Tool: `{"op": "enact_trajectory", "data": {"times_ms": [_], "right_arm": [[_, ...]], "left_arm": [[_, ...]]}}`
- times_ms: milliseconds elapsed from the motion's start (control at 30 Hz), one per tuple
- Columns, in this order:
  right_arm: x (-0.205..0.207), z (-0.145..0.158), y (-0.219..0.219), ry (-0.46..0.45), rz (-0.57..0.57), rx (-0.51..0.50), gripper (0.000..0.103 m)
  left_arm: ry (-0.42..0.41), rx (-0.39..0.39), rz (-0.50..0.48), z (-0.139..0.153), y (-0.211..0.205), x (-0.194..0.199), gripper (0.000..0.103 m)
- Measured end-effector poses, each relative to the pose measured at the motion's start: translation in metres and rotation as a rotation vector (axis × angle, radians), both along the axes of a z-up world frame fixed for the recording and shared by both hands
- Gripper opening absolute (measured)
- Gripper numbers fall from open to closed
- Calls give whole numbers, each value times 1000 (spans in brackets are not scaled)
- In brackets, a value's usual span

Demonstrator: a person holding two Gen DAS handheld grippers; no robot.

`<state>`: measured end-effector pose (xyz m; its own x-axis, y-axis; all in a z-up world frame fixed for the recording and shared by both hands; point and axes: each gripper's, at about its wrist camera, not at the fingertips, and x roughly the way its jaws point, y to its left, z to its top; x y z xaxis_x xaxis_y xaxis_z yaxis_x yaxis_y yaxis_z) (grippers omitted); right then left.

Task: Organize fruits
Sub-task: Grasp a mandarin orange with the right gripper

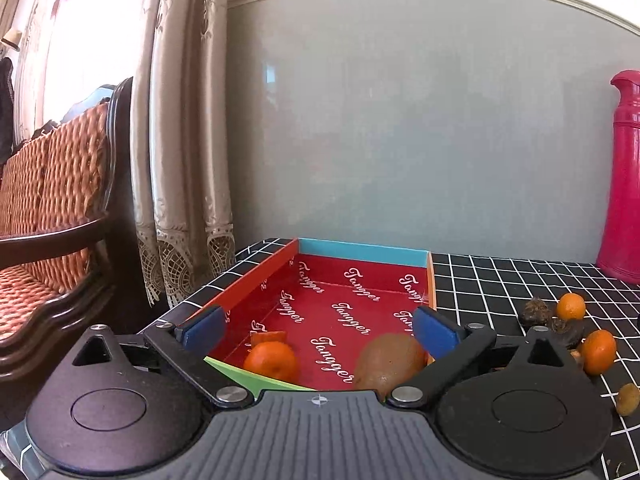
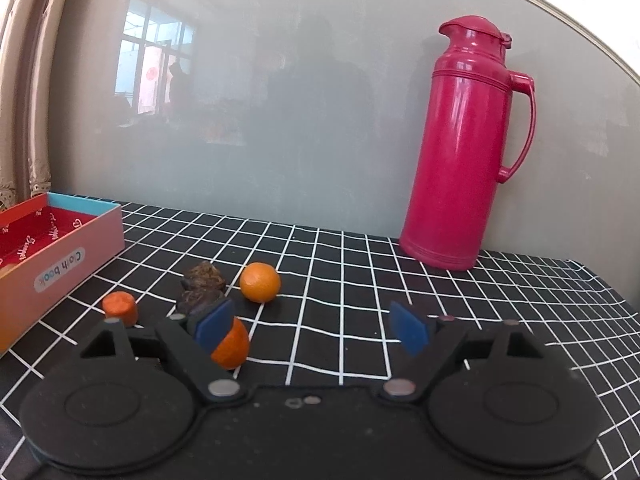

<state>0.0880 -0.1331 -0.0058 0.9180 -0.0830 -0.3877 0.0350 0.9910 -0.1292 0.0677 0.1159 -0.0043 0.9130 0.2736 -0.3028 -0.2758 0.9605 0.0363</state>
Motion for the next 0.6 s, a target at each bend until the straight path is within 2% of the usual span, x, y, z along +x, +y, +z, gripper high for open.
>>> {"op": "enact_trajectory", "data": {"times_ms": [467,600], "right_arm": [[5,-4,27,16,84,14,84],[9,-8,37,32,84,-10,84]], "left_arm": [[5,4,29,-2,14,-5,99],[12,8,36,-4,19,-6,99]]}}
